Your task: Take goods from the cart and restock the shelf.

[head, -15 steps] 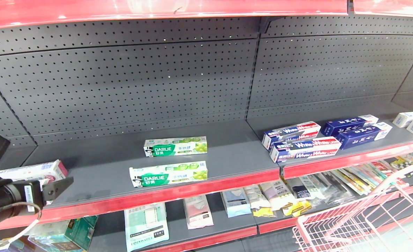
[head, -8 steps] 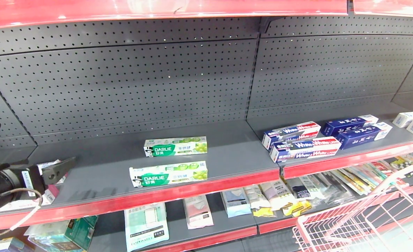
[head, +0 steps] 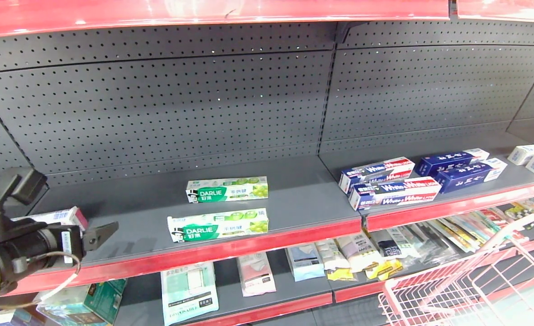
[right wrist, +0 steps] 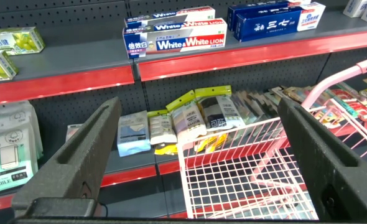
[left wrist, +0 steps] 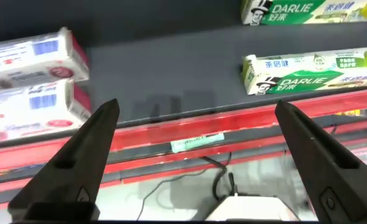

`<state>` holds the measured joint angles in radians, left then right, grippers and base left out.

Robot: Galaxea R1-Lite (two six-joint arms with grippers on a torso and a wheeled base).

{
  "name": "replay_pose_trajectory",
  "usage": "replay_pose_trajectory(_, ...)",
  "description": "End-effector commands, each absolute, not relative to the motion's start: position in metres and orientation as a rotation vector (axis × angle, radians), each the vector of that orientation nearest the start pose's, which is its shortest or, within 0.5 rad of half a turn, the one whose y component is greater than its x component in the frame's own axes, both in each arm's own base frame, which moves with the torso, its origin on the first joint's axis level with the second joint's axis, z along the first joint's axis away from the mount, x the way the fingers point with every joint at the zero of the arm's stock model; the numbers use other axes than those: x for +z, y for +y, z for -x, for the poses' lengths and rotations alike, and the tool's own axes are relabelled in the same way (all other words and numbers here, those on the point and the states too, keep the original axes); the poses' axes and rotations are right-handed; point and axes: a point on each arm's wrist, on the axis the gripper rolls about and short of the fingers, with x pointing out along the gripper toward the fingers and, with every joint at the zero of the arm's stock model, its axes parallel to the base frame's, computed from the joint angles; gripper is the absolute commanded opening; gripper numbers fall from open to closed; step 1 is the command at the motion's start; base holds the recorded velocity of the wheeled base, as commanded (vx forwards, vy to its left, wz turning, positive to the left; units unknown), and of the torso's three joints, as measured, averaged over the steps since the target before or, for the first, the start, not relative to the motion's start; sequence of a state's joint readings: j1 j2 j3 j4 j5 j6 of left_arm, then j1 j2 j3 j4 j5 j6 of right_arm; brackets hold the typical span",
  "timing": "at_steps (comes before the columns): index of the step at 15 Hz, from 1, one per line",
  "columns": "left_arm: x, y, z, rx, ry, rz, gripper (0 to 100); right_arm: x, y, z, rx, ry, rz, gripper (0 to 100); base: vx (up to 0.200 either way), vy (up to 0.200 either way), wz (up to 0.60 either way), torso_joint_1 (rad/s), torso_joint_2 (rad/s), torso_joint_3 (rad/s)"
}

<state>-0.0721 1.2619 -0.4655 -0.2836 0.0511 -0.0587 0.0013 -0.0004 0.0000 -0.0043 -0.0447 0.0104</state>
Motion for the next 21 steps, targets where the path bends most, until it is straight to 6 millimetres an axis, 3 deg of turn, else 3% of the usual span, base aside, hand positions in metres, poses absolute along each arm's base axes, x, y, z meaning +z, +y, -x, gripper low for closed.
replay_pose_trajectory(1, 0.166, -0.037, -0.207, -0.087, 0.555, -0.017, 100, 0.076, -0.001, 0.023, -0.041, -0.003, -0.011, 100, 0.0, 0.0, 0.0, 0.0, 0.0, 0.0)
replay_pose_trajectory(2, 0.173, -0.048, -0.218, -0.12, 0.548, -0.028, 100, 0.076, -0.001, 0.023, -0.043, -0.005, -0.011, 100, 0.0, 0.0, 0.0, 0.0, 0.0, 0.0)
replay_pose_trajectory(4, 0.167, -0.063, -0.229, -0.161, 0.606, -0.048, 100, 0.076, -0.001, 0.023, -0.043, -0.005, -0.011, 100, 0.0, 0.0, 0.0, 0.0, 0.0, 0.0)
replay_pose_trajectory(9, 0.125, -0.07, -0.259, -0.079, 0.761, -0.099, 100, 0.076, -0.001, 0.023, -0.043, -0.005, -0.011, 100, 0.0, 0.0, 0.0, 0.0, 0.0, 0.0)
replay_pose_trajectory(15, 0.125, -0.096, -0.316, -0.071, 0.719, -0.011, 100, 0.076, -0.001, 0.023, -0.043, -0.005, -0.011, 100, 0.0, 0.0, 0.0, 0.0, 0.0, 0.0)
replay_pose_trajectory(21, 0.114, -0.085, -0.315, -0.026, 0.792, -0.026, 100, 0.076, -0.001, 0.023, -0.043, -0.005, -0.011, 100, 0.0, 0.0, 0.0, 0.0, 0.0, 0.0)
